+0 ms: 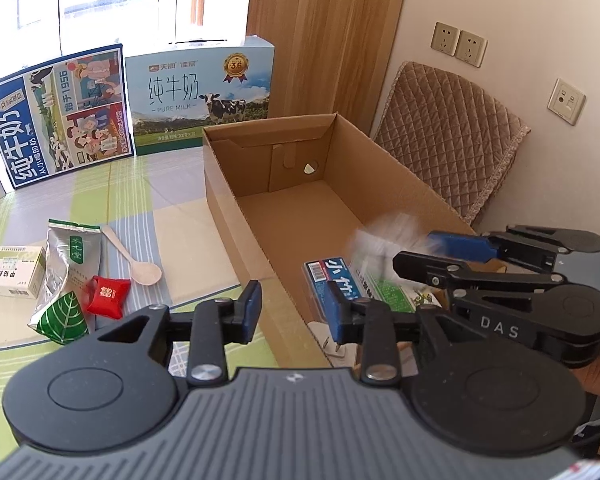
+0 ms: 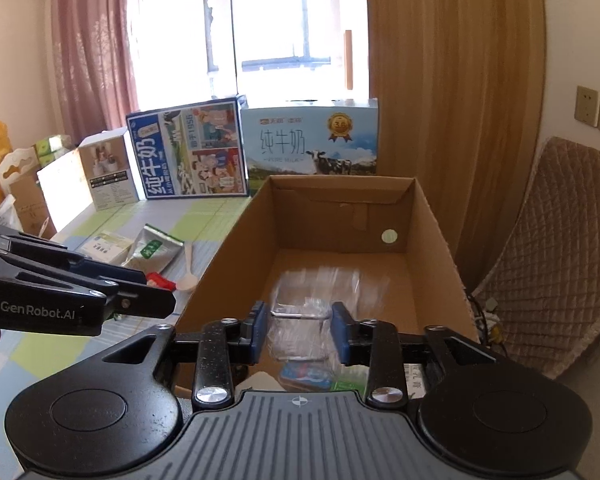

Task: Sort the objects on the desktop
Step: 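Open the right tool to drop the holder while the left tool releases the cable into the box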

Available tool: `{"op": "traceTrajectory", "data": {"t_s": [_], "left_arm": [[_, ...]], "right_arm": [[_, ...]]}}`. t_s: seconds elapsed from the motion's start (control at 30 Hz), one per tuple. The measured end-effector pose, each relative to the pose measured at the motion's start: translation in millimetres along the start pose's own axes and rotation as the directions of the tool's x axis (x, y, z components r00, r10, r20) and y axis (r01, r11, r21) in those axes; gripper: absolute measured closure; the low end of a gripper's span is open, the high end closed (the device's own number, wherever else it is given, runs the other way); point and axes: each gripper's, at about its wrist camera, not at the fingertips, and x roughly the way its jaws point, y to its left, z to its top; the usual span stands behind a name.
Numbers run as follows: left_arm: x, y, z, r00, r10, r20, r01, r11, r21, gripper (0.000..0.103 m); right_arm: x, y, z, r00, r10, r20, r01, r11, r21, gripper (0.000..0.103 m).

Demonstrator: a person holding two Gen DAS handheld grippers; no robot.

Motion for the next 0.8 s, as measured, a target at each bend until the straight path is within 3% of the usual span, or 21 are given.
{"op": "traceTrajectory", "data": {"t_s": [0.4,0.8], "left_arm": [[-11,14,-18,1.0,0.014,-0.015,-0.015,0.999,-0.039,0.067],[-41,22,-40,0.999,0.035,-0.019,-0.036,0.997,-0.073,0.041]], "right_arm": [[-16,2,-16,1.0,-0.028,-0.01,0.028,0.998,0.06,0.052],[-38,20,-21,1.0,-0.025,-0.011,0.026,0.996,0.09,0.037]]}}
